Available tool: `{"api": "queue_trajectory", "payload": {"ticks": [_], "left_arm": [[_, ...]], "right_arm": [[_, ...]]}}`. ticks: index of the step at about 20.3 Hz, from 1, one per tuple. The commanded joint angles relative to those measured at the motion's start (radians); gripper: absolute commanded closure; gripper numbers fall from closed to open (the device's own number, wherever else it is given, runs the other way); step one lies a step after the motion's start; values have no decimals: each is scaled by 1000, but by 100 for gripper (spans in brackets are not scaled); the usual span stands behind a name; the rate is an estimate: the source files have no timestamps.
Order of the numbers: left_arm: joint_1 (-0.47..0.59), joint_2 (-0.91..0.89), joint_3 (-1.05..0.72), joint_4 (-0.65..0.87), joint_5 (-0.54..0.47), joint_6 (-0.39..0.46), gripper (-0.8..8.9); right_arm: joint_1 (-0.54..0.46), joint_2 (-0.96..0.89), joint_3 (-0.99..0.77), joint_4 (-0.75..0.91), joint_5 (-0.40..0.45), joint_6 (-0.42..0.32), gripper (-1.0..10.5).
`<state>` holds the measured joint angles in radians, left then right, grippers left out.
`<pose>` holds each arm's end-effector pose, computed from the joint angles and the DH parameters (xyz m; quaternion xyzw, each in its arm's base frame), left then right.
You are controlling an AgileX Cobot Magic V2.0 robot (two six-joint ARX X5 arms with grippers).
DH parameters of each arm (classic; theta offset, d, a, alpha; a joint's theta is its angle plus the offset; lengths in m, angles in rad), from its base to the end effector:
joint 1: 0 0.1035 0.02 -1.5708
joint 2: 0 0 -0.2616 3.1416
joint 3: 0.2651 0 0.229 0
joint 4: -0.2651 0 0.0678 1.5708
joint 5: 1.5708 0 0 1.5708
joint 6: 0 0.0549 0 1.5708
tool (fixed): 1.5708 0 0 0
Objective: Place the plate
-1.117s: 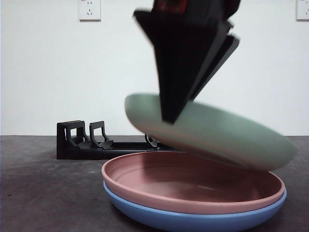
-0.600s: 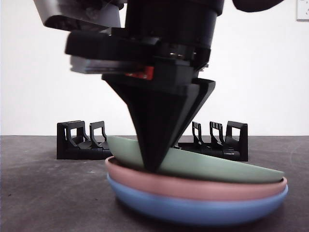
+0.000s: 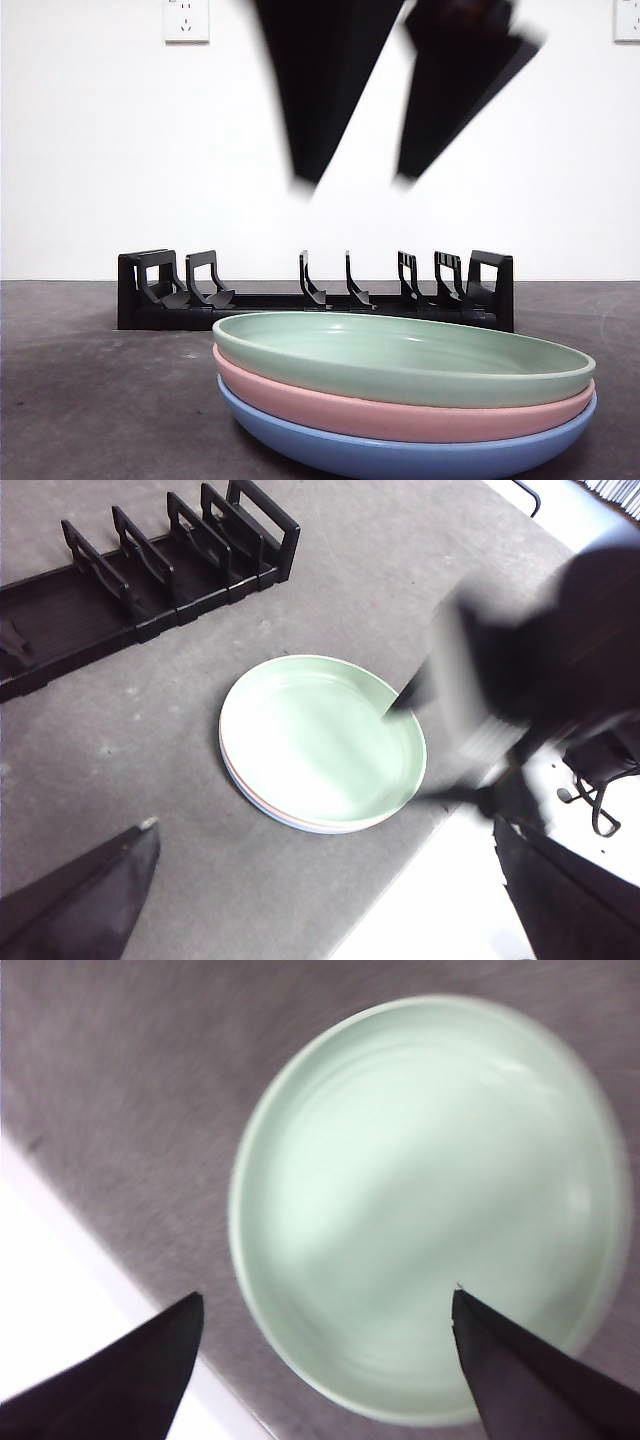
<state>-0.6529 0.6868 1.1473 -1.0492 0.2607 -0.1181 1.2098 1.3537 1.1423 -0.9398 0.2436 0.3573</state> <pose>0.0625 -0.0656 0.3542 0.0057 0.3090 -0.4046 0.8607 0.0977 0.2214 0.2607 -0.2239 0.4696 0.3112 0.7953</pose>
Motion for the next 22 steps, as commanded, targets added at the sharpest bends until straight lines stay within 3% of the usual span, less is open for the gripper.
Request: {"api": "queue_trajectory", "payload": {"ticks": [1, 7, 12, 20, 22], "left_arm": [[-8, 7, 23, -6, -2, 25, 283], [-8, 6, 23, -2, -2, 24, 283], [-8, 6, 23, 47, -2, 20, 283], [-8, 12, 23, 54, -2, 2, 283], [-8, 12, 23, 52, -2, -2, 359]], "right_arm": [[11, -111, 18, -51, 56, 135, 508], [11, -481, 18, -172, 153, 244, 490], [12, -721, 18, -200, 153, 231, 490], [12, -847, 18, -259, 153, 230, 491], [12, -849, 18, -259, 154, 217, 501]]}}
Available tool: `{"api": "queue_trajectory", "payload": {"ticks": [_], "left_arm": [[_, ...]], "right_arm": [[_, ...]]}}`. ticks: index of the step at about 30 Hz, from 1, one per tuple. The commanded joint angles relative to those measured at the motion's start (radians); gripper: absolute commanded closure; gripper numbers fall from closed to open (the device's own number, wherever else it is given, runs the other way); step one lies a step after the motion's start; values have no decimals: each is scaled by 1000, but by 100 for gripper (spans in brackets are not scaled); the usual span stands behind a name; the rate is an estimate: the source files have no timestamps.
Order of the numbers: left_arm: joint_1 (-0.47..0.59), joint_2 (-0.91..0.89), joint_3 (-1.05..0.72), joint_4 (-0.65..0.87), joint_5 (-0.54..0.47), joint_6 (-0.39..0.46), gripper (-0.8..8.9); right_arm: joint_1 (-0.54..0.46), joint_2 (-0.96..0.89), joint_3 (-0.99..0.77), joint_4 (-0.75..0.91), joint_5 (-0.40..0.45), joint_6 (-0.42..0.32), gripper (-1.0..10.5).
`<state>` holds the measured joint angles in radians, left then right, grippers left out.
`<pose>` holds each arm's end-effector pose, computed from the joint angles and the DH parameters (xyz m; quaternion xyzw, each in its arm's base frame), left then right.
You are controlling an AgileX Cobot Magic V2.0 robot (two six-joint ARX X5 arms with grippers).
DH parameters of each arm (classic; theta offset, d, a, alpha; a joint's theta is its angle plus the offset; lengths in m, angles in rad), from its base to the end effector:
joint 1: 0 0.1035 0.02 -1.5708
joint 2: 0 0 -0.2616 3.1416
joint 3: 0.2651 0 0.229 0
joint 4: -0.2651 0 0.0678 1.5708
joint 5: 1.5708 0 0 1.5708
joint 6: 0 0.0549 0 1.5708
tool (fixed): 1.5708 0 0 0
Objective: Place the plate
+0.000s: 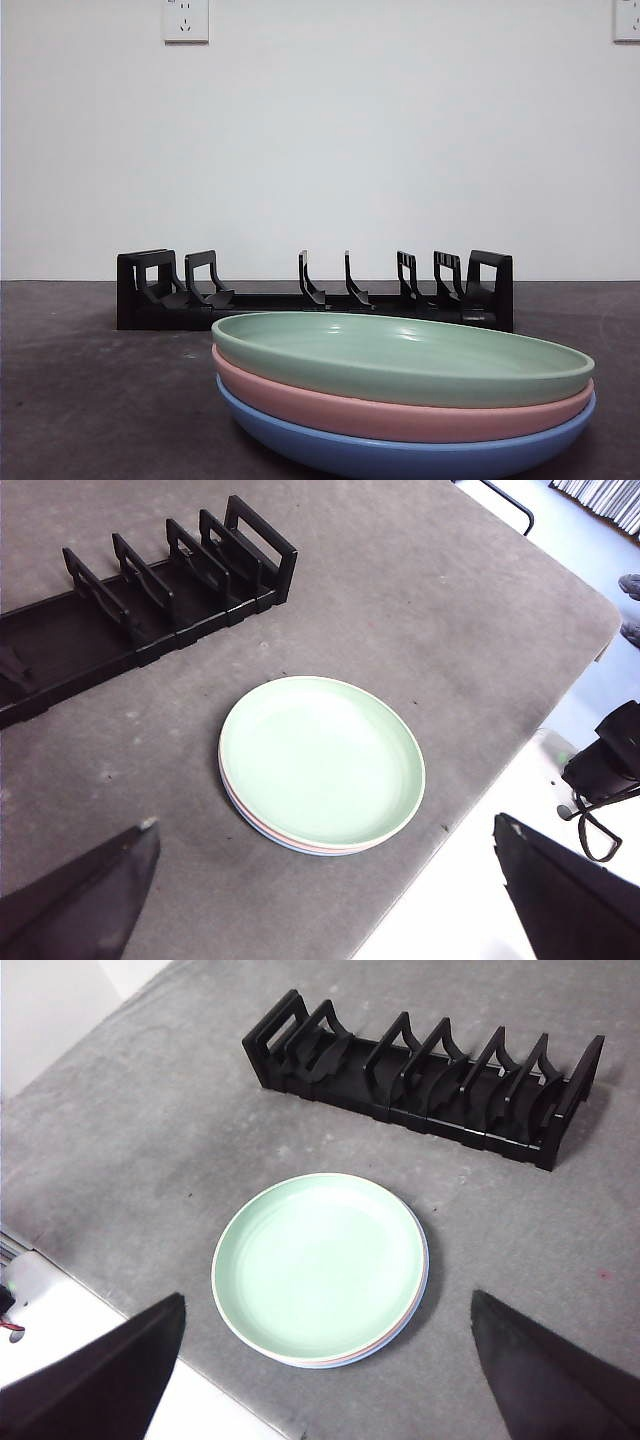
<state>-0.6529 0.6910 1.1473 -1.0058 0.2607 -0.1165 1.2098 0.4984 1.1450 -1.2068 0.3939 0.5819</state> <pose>0.0656 -0.0680 0.3583 0.0025 0.2904 -0.4083 0.8654 0.0306 0.0214 0.3466 0.0627 0.2935 0.3101 0.9021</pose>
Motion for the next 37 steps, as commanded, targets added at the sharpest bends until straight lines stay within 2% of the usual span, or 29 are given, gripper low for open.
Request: {"api": "queue_trajectory", "payload": {"ticks": [1, 3, 4, 5, 19, 22, 24, 26, 28, 33, 37], "left_arm": [[-8, 8, 23, 5, -2, -3, 480], [-8, 8, 23, -6, -2, -2, 834], [-8, 8, 23, -6, -2, -3, 783], [-8, 8, 23, -8, -2, -3, 789], [-11, -8, 17, -10, -1, -3, 787], [29, -13, 13, -9, -5, -3, 787], [97, -27, -8, 6, 25, -3, 788], [178, -55, -61, 68, 67, 43, 787], [264, -101, -144, 168, 61, 80, 787], [465, -283, -471, 486, -10, 97, 787], [557, -429, -729, 692, -80, 100, 787]], "right_arm": [[12, 6, 15, 8, 2, -15, 570], [12, 8, 15, 9, 0, -17, 900], [12, 10, 15, 9, 0, -18, 953], [12, 10, 15, 9, 5, -18, 928], [12, 8, 15, 9, 5, -18, 928], [12, 8, 15, 9, 4, -18, 928], [12, 8, 15, 9, 3, -18, 928], [12, 8, 15, 9, 4, -18, 928], [12, 8, 15, 9, 6, -18, 928], [12, 8, 15, 9, 7, -18, 928], [12, 8, 15, 9, 7, -18, 928]]}}
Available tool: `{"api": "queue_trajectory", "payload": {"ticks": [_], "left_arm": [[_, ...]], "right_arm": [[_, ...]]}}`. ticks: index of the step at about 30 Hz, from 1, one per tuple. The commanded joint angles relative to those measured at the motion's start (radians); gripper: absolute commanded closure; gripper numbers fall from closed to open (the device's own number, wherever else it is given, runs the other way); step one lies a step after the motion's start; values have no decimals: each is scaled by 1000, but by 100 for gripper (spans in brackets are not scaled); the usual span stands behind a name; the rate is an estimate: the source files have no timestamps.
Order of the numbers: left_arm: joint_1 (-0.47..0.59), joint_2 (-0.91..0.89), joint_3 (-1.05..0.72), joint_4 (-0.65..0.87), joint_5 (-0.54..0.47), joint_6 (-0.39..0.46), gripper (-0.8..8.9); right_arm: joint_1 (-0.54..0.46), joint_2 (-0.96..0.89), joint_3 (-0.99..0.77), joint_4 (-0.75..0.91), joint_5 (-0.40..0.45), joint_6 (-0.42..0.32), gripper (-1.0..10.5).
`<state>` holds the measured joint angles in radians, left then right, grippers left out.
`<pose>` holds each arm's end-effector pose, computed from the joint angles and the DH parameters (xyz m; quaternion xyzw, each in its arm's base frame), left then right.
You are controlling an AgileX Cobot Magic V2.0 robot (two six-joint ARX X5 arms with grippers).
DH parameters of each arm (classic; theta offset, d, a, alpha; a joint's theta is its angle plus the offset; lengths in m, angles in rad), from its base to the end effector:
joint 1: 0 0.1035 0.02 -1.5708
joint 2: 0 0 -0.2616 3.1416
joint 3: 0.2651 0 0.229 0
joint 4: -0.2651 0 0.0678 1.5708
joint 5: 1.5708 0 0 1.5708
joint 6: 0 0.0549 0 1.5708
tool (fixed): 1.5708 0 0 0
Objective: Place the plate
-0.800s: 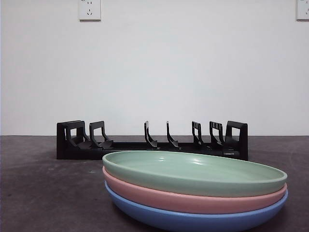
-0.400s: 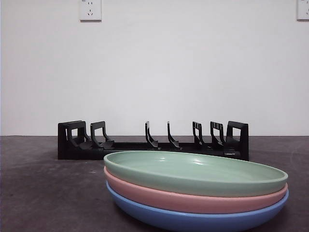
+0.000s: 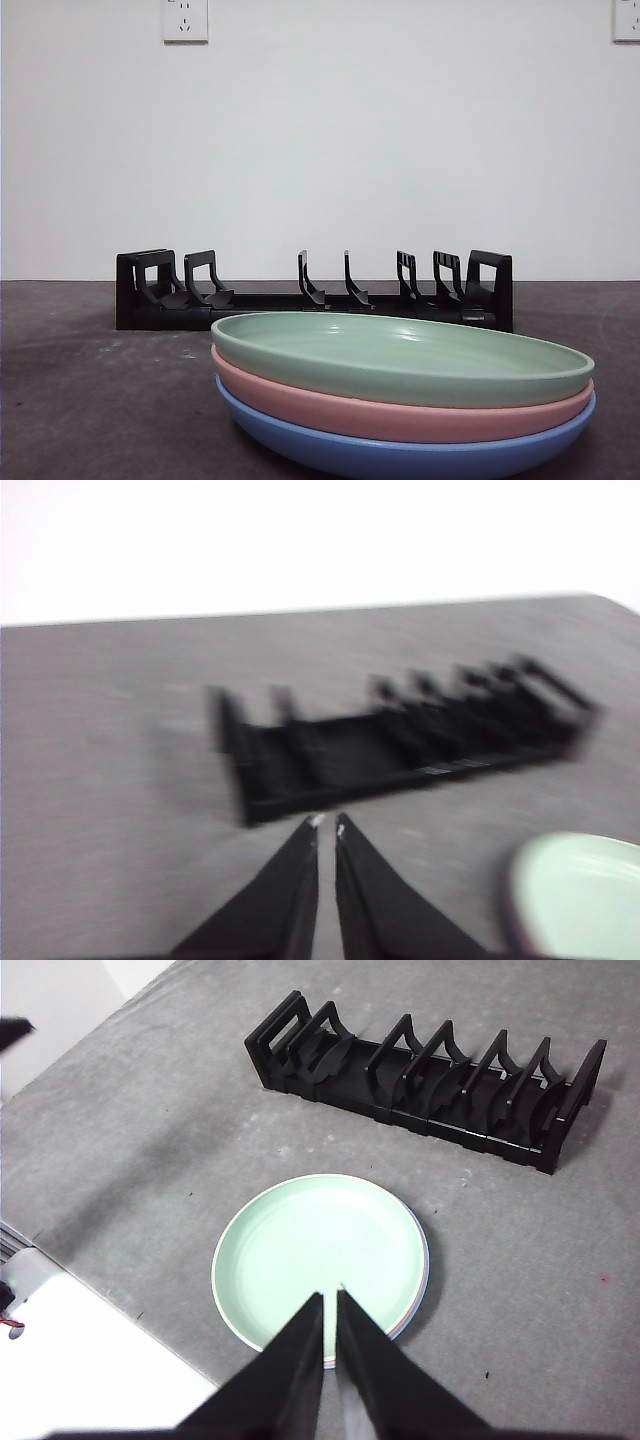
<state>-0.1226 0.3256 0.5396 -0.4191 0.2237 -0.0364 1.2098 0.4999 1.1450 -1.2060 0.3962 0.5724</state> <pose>0.0920 -0.0236 0.2680 -0.0230 0.1053 -0.1695 0.9796 0.0308 0.0217 0.3467 0.0581 0.2918 0.3105 0.9028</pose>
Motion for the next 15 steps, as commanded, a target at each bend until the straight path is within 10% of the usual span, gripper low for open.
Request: {"api": "queue_trajectory", "payload": {"ticks": [1, 15], "left_arm": [[42, -97, -178, 142, -79, 19, 787], [95, -323, -489, 234, -203, -1, 787]], "right_arm": [[12, 6, 15, 8, 5, -8, 928], [12, 6, 15, 8, 5, -8, 928]]}}
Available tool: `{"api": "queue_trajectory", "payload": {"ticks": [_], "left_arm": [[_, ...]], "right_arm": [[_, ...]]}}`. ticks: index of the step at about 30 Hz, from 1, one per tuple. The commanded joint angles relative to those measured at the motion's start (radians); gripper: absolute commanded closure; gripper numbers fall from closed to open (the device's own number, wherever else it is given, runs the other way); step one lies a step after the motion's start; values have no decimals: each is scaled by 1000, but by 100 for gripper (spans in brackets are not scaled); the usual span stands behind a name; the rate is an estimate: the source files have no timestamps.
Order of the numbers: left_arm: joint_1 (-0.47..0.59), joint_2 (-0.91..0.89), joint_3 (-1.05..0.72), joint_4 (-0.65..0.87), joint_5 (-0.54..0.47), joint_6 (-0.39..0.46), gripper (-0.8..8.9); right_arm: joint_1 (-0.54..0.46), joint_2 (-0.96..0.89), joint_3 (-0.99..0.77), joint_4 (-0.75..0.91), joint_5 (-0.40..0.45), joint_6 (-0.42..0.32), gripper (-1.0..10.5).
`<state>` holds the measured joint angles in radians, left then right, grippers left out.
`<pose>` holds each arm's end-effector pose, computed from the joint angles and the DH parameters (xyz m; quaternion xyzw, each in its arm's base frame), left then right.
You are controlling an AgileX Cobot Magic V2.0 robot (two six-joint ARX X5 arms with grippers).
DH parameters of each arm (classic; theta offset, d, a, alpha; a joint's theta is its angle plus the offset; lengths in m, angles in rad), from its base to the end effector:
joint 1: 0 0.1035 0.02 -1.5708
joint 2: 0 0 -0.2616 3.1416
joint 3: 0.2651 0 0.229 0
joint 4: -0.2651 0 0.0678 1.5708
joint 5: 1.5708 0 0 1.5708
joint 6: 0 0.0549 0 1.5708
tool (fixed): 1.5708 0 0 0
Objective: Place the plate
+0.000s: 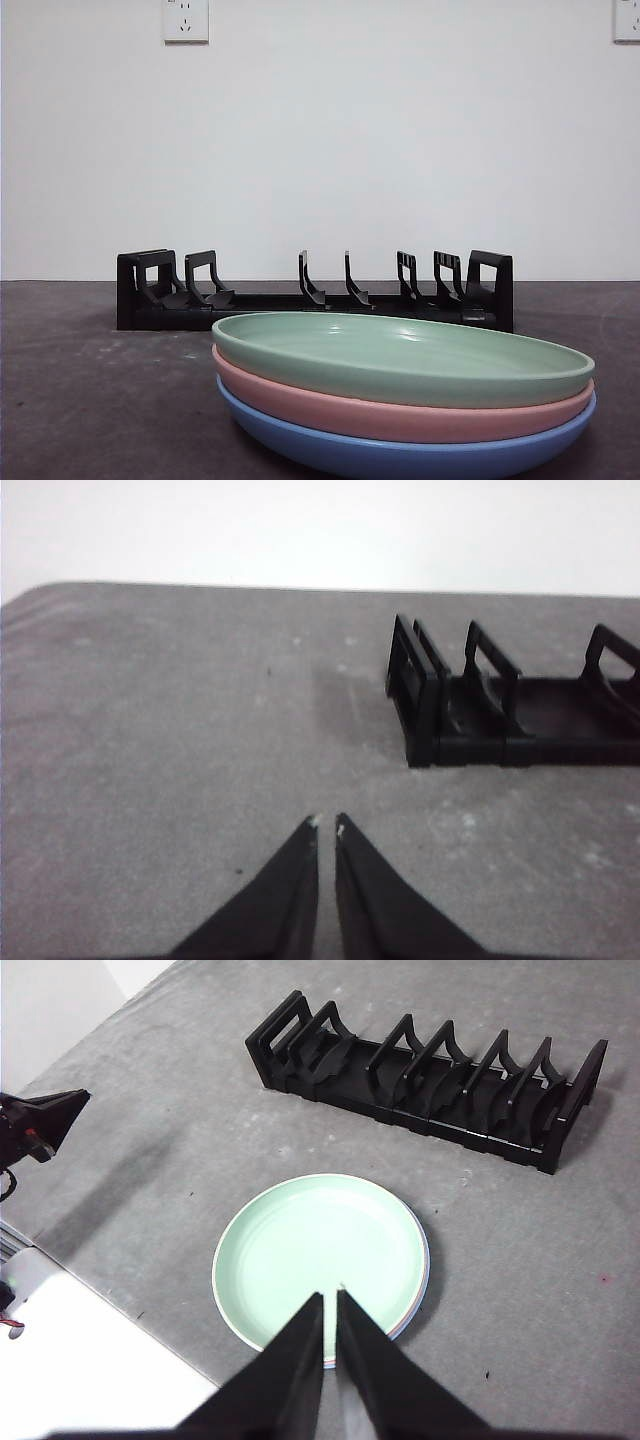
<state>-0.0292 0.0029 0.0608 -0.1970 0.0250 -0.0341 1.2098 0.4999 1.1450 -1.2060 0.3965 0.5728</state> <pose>0.0970 -0.0042 0.1599 -0.0169 0.0699 -0.0258 0.9971 0.0309 0.0217 0.3467 0.0583 0.2918 0.3103 0.9029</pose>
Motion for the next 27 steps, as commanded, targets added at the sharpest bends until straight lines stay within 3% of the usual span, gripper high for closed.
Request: {"api": "queue_trajectory", "payload": {"ticks": [1, 27], "left_arm": [[1, 0, -15, 11, -4, -5, 787], [1, 0, -48, 11, -3, -8, 787]], "right_arm": [[12, 6, 15, 8, 5, -8, 928], [12, 6, 15, 8, 5, -8, 928]]}}
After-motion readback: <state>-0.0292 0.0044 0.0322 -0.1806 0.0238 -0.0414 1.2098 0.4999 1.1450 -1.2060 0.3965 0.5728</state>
